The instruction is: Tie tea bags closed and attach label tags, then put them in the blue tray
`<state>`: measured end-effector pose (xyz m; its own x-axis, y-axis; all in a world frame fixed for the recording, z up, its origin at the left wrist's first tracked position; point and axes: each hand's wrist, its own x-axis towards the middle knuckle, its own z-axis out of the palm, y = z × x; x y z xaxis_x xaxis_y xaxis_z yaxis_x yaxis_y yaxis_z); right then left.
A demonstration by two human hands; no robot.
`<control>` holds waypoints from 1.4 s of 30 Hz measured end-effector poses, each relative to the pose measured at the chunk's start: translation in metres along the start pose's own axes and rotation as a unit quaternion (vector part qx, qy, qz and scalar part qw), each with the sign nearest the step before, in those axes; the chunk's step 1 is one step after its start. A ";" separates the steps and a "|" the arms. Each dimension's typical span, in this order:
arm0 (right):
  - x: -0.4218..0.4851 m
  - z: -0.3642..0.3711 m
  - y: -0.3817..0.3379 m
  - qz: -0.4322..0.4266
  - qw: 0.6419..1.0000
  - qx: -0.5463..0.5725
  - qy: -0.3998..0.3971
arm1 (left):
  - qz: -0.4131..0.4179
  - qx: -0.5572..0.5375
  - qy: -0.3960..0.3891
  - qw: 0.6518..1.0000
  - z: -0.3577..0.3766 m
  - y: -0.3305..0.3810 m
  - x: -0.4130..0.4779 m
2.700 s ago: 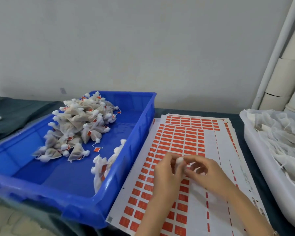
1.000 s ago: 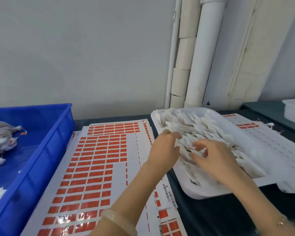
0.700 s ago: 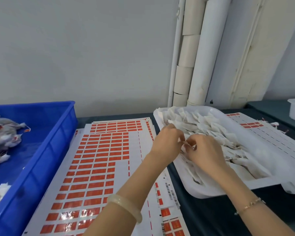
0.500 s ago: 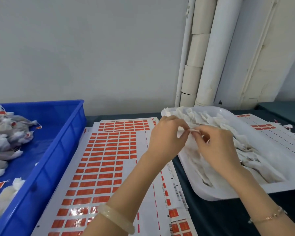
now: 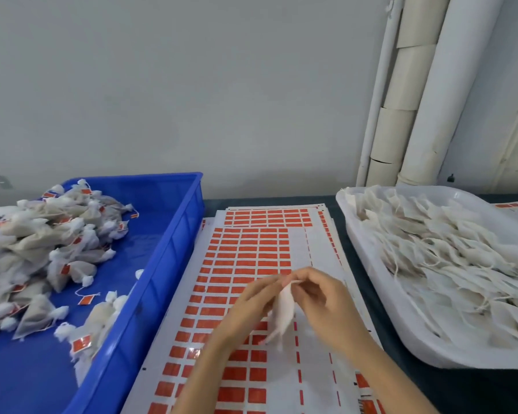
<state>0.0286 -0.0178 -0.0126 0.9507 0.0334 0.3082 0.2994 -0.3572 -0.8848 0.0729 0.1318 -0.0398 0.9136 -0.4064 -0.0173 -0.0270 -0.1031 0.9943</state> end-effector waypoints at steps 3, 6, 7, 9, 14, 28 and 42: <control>0.013 0.016 0.020 0.035 0.997 0.062 -0.005 | -0.100 -0.052 0.076 0.991 -0.004 -0.016 0.004; 0.022 0.022 0.037 0.044 0.993 0.113 0.009 | -0.015 0.051 0.097 0.994 -0.008 -0.022 0.005; 0.024 0.024 0.040 0.055 0.990 0.132 0.017 | 0.017 0.061 0.114 0.991 -0.008 -0.023 0.004; 0.024 0.027 0.045 0.081 0.983 0.158 0.036 | 0.043 0.086 0.166 0.981 -0.006 -0.026 0.005; 0.032 0.025 0.050 0.111 0.974 0.186 0.069 | 0.077 0.086 0.253 0.961 -0.006 -0.030 0.010; 0.027 0.032 0.059 0.063 0.990 0.119 0.039 | 0.073 0.020 0.228 0.971 -0.005 -0.032 0.012; 0.025 0.034 0.061 0.024 0.994 0.087 0.064 | 0.133 0.033 0.233 0.963 -0.001 -0.033 0.012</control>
<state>0.0734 -0.0075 -0.0707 0.9496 -0.1019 0.2966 0.2743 -0.1882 -0.9430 0.0854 0.1315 -0.0723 0.9533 0.0227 0.3011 -0.2966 -0.1161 0.9479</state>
